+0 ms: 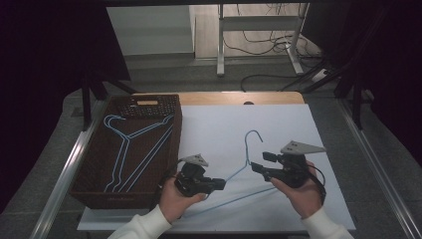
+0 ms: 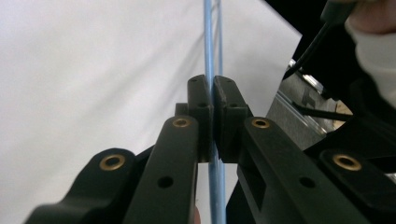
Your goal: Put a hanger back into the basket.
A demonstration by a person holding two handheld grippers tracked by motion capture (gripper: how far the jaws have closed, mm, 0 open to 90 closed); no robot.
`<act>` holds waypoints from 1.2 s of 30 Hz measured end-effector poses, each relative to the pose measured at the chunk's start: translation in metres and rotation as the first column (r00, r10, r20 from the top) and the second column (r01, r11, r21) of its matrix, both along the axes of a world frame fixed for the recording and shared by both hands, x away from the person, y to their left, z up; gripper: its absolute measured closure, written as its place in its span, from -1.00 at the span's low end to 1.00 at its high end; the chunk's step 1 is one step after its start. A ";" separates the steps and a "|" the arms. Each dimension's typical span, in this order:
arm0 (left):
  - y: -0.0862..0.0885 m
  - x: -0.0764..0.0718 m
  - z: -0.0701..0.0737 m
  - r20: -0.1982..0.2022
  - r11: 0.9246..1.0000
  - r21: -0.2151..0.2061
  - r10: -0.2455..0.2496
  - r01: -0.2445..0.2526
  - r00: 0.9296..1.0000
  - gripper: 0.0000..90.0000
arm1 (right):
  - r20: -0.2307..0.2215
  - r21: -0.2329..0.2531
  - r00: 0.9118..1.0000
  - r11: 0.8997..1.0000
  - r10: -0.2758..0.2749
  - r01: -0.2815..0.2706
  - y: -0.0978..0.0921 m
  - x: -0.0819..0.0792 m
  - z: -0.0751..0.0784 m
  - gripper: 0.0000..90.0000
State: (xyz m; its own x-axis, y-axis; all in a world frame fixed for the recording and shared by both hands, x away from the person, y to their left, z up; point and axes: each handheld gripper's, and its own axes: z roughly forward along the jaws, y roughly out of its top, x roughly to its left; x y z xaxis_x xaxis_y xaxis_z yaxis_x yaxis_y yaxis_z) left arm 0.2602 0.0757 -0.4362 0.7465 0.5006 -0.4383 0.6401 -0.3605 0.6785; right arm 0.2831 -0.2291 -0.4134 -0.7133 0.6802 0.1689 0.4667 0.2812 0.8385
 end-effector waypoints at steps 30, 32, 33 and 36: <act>0.201 -0.015 0.070 0.150 0.914 -0.221 0.377 -0.341 0.914 0.93 | -0.029 -0.209 0.999 0.977 0.029 -0.035 -0.015 -0.009 -0.046 -0.51; 0.215 -0.014 0.065 0.151 0.898 -0.226 0.416 -0.378 0.897 0.93 | -0.021 -0.227 0.999 0.973 0.032 -0.036 -0.014 -0.008 -0.048 -0.51; 0.222 -0.015 0.062 0.154 0.889 -0.220 0.438 -0.401 0.886 0.93 | -0.019 -0.237 0.999 0.971 0.034 -0.038 -0.014 -0.007 -0.049 -0.51; 0.235 -0.013 0.055 0.151 0.869 -0.219 0.480 -0.444 0.864 0.93 | -0.018 -0.245 0.999 0.969 0.039 -0.042 -0.013 -0.007 -0.050 -0.51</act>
